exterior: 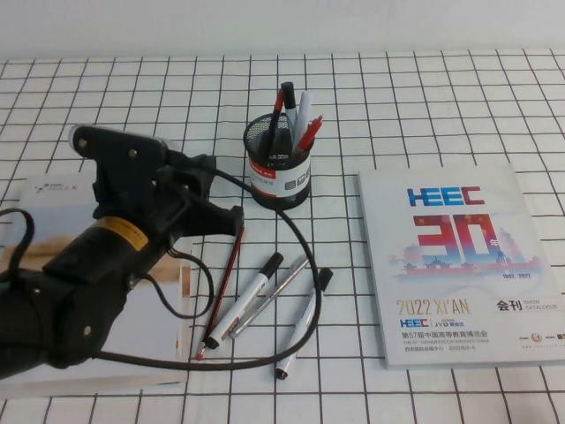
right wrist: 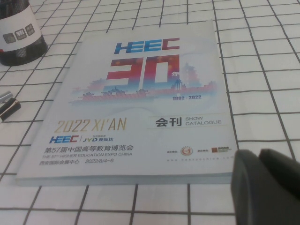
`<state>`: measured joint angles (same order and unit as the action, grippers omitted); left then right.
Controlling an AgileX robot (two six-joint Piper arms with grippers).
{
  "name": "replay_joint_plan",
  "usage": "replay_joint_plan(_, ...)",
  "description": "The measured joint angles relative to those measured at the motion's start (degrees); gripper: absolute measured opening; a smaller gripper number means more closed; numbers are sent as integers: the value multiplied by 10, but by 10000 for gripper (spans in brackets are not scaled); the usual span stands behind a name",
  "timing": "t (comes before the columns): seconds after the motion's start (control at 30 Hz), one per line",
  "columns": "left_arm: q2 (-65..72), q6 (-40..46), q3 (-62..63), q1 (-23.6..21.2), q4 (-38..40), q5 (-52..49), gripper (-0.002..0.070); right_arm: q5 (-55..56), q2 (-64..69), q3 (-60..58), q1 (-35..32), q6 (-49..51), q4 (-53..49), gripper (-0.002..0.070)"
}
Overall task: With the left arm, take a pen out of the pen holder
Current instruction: 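Take a marker out of the pen holder and lay it on the table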
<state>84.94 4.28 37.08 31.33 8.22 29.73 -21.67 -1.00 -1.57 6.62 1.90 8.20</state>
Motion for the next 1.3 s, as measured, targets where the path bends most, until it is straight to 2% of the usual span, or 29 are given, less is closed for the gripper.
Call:
replay_joint_plan(0.2,49,-65,11,0,-54,74,0,0,0,0,0,0,0,-15)
replay_joint_plan(0.33,78,-70,49,-1,-91,74,0,0,0,0,0,0,0,-15)
replay_joint_plan(0.5,111,-73,122,-1,-175,47,11,0,0,0,0,0,0,-15)
replay_joint_plan(0.6,135,-75,161,-1,-218,22,76,0,0,0,0,0,0,-15)
replay_joint_plan(0.77,177,-76,202,-1,-267,20,246,0,0,0,0,0,0,-15)
replay_joint_plan(0.83,190,-77,210,-1,-296,32,279,0,0,0,0,0,0,-15)
replay_joint_plan(0.97,212,-77,222,-1,-343,47,302,0,0,0,0,0,0,-15)
replay_joint_plan(1.3,254,-77,269,-1,-345,43,306,0,0,0,0,0,0,-15)
